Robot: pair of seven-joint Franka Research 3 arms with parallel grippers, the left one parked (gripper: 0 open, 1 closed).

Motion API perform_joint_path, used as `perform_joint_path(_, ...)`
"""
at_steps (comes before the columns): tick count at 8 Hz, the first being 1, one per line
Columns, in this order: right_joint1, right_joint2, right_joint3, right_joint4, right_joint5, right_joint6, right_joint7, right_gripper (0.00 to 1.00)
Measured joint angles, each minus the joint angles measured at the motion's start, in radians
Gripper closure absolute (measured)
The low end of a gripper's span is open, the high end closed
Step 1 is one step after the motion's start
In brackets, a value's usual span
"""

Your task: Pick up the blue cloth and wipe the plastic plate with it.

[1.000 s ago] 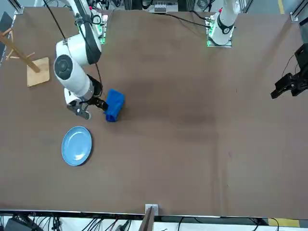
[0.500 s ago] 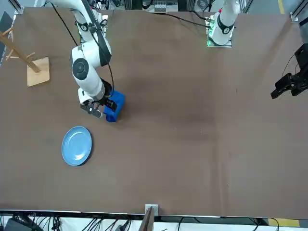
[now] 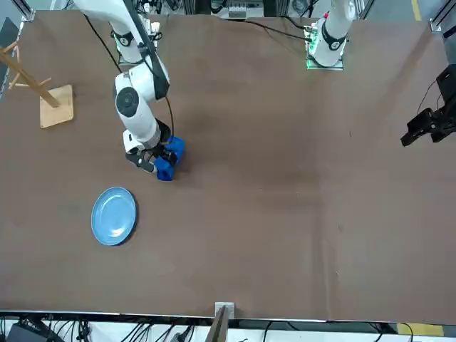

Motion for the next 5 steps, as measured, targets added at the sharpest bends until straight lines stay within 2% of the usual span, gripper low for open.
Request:
perform_joint_path(2,0.024,0.041,-0.001,-0.006,0.000,0.045,0.025,0.00)
perform_joint_path(5,0.022,0.050,-0.015,-0.012,0.000,0.050,0.032,0.00)
